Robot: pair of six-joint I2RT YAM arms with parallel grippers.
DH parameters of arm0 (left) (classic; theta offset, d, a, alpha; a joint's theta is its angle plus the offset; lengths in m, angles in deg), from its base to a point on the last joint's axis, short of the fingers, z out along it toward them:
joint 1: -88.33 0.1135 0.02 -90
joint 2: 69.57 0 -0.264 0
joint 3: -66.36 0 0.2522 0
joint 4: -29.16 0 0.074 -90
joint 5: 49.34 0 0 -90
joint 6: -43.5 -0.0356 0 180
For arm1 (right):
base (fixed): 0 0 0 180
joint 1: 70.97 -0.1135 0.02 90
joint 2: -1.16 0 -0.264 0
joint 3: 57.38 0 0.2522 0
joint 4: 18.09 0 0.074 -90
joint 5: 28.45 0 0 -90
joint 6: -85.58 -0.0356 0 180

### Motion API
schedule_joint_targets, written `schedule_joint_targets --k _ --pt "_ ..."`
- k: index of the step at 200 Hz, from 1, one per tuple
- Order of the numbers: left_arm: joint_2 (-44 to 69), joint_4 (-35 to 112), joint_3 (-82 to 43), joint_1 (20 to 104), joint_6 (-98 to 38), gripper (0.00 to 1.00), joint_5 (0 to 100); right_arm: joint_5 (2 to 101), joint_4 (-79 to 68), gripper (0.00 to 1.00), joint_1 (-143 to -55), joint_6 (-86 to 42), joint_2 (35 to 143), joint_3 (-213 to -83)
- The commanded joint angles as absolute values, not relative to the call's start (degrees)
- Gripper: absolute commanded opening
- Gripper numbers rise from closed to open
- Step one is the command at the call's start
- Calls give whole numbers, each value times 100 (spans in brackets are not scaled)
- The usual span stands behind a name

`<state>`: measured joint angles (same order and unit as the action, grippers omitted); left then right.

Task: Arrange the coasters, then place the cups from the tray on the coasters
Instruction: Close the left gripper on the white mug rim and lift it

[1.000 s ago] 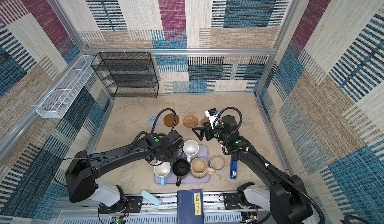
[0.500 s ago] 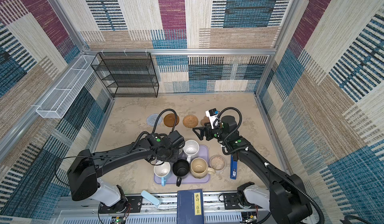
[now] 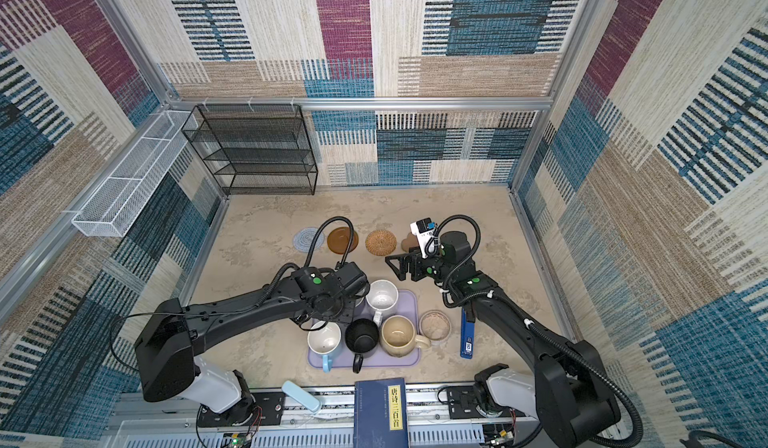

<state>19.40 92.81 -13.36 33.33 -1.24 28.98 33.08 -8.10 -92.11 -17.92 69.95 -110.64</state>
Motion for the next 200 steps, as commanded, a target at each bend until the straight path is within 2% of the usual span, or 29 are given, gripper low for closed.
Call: schedule_joint_targets --k 1,162,200 --pt "1812 9276 -1294 3318 104 38 2825 3314 -930 99 -9215 -1856 7028 -11135" --pt "2505 8716 -1359 3232 -84 31 3083 3346 -888 99 -9215 -1880 6967 -11113" --pt "2493 8781 -1359 3266 -133 23 2961 3352 -908 99 -9215 -1872 7001 -11103"
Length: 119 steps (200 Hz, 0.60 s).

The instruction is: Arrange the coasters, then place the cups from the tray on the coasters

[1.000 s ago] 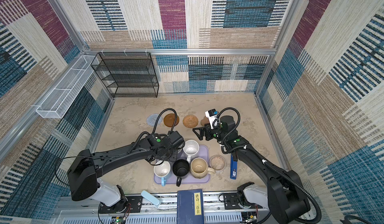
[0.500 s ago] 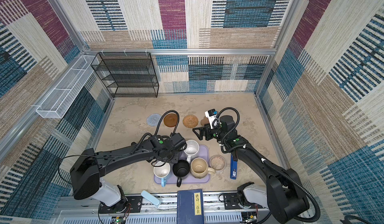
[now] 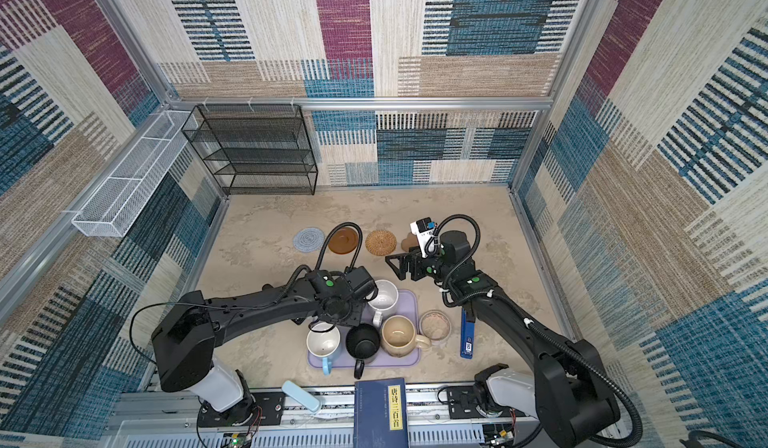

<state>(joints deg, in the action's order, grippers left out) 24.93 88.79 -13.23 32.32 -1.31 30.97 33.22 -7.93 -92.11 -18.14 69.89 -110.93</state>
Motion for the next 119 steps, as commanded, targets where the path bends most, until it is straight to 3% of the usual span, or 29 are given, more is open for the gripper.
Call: schedule_joint_targets --k 1,53,119 --pt "2483 8778 -1359 3264 -133 22 2956 3352 -908 99 -9215 -1873 6999 -11103" --pt "2222 8906 -1339 3303 -217 0 2812 3323 -947 99 -9217 -1871 7015 -11106" --pt "1649 9128 -1336 3498 -413 0 2564 2936 -1227 98 -9215 -1931 6854 -11001"
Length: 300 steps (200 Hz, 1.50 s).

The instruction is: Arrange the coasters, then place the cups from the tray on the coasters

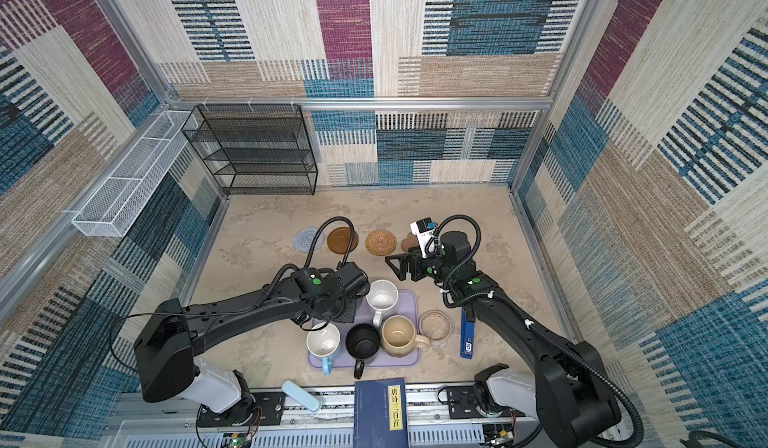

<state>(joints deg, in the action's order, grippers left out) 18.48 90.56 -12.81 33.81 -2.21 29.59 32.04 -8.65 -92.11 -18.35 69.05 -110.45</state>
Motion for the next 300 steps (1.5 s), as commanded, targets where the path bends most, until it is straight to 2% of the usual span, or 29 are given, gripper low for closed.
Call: schedule_joint_targets --k 1,32,74,129,186,248,300 --pt "1640 9127 -1343 3507 -417 0 2564 2928 -1234 98 -9215 -1933 6851 -11000" --pt "1433 9306 -1659 3924 -768 0 2721 2852 -1356 97 -9270 -2062 6921 -11054" --pt "1447 9727 -2533 4790 -1433 0 2521 3331 -1428 96 -9804 -2237 7439 -11684" --pt "2158 9777 -3418 5855 -2081 0 2549 3498 -1604 94 -10352 -2141 8785 -12974" --pt "2874 9483 -3840 6553 -2579 0 2808 3695 -1649 92 -10650 -2399 9997 -14009" --pt "3771 9194 -4281 6992 -2867 0 3116 3727 -1515 92 -10683 -2526 10742 -14661" --pt "4451 8813 -4548 7093 -2787 0 3215 4000 -1289 93 -10683 -2424 10692 -14590"
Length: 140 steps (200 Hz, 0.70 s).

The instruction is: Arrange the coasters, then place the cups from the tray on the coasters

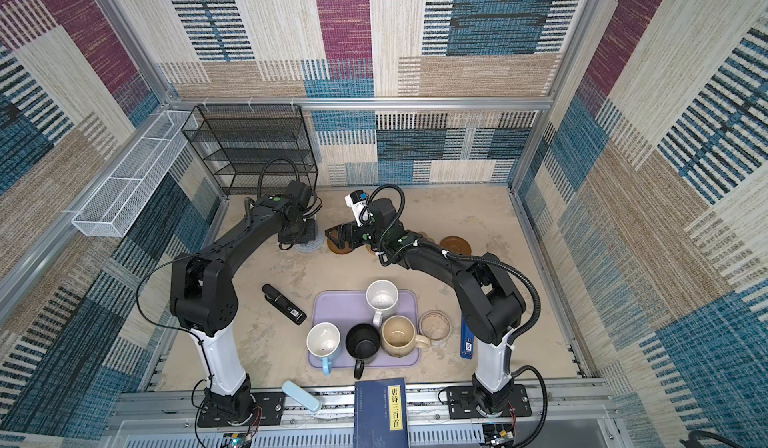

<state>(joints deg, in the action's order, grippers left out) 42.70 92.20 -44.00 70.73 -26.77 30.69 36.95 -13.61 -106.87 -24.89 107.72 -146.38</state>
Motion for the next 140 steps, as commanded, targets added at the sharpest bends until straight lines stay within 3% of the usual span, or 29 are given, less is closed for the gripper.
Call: schedule_joint_targets --k 1,140 --pt "4460 8816 -4558 7093 -2782 0 3223 4010 -1274 93 -10683 -2417 10690 -14587" --pt "4389 8335 -3999 7254 -2791 0 3148 4202 -1242 93 -10682 -2409 10557 -14222"
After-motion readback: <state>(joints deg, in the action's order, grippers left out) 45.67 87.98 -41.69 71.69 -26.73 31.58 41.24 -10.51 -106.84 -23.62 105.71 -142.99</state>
